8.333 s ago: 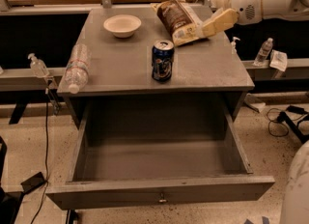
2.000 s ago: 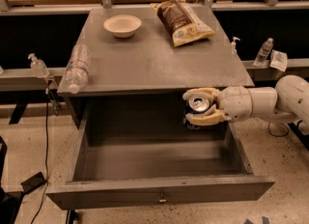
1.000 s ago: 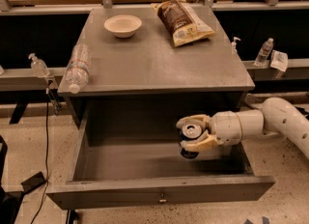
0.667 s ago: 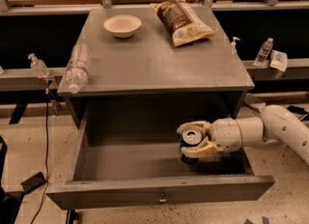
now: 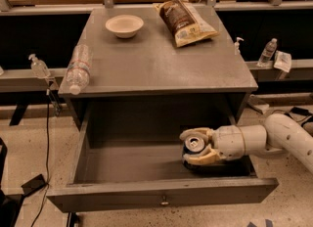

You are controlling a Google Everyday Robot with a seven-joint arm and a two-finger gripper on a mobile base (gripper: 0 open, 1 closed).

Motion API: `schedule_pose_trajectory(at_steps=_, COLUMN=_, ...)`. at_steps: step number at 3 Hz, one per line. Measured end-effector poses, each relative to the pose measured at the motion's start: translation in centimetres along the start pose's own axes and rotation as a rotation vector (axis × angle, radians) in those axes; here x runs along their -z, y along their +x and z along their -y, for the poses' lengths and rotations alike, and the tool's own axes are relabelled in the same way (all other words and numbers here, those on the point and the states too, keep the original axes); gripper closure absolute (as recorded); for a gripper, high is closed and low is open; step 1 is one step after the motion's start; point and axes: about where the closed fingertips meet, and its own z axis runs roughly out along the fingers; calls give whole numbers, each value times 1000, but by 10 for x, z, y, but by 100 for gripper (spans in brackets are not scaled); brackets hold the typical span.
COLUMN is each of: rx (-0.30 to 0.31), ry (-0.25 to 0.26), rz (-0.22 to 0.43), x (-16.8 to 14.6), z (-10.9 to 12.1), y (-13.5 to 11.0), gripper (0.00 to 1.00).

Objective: Place pepsi can into top drawer

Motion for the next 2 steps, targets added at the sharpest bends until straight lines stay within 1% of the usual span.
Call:
schedule_pose_trajectory(at_steps=1, rx=0, ry=-4, rz=1, x=-2, z=0, y=0, gripper=35)
schedule_pose_trajectory(at_steps=2, rx=1, ry=-10, rz=3, x=-5, z=-1, y=-1, gripper=4)
